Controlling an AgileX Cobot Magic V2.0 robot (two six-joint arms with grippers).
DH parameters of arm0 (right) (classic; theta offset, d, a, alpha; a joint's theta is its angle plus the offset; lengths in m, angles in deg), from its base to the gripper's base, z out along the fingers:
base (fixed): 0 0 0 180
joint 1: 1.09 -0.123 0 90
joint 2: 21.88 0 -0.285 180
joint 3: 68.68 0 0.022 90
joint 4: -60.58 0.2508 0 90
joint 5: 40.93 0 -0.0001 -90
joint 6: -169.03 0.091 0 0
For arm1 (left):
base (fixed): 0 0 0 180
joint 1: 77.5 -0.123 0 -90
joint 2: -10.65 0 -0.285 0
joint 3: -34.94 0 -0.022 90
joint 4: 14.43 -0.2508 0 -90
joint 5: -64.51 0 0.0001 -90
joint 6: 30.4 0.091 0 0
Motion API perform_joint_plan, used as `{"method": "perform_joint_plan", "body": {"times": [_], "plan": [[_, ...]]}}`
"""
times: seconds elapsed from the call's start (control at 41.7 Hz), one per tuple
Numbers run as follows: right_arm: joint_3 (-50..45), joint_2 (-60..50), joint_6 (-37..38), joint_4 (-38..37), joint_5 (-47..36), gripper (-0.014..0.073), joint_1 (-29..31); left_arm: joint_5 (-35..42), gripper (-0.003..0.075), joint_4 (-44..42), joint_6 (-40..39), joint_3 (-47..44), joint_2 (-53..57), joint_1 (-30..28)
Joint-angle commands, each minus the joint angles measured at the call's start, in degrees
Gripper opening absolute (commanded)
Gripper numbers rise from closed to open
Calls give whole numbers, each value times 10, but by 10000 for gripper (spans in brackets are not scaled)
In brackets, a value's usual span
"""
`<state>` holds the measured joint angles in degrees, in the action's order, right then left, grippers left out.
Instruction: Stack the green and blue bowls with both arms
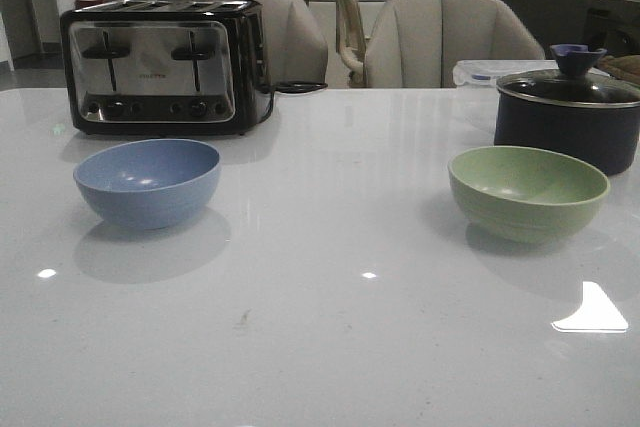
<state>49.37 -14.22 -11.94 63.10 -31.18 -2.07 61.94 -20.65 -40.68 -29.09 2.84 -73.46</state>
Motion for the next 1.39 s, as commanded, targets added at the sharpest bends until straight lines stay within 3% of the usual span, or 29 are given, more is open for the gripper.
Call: {"method": "perform_joint_plan", "body": {"times": [0.0, 0.192, 0.384, 1.055, 1.127, 1.271, 1.367], "plan": [[88, 40, -3, 0, 16, 42, -1, -4, 102, 4, 0, 88, -32, 3], [215, 133, -3, 0, 133, 42, -1, -126, 102, 4, 0, 209, -119, 3], [268, 221, -3, 0, 204, 42, -1, -256, 102, 4, 0, 278, -201, 3], [266, 420, -3, 0, 260, 62, -1, -338, 111, 4, 0, 269, -306, 3], [266, 433, -4, 0, 260, 134, -1, -340, 167, 4, 0, 269, -308, 3], [266, 464, -4, 0, 252, 416, -1, -340, 474, 4, 0, 269, -308, 3], [266, 489, -4, 0, 244, 529, -1, -338, 577, 4, 0, 269, -308, 3]]}}
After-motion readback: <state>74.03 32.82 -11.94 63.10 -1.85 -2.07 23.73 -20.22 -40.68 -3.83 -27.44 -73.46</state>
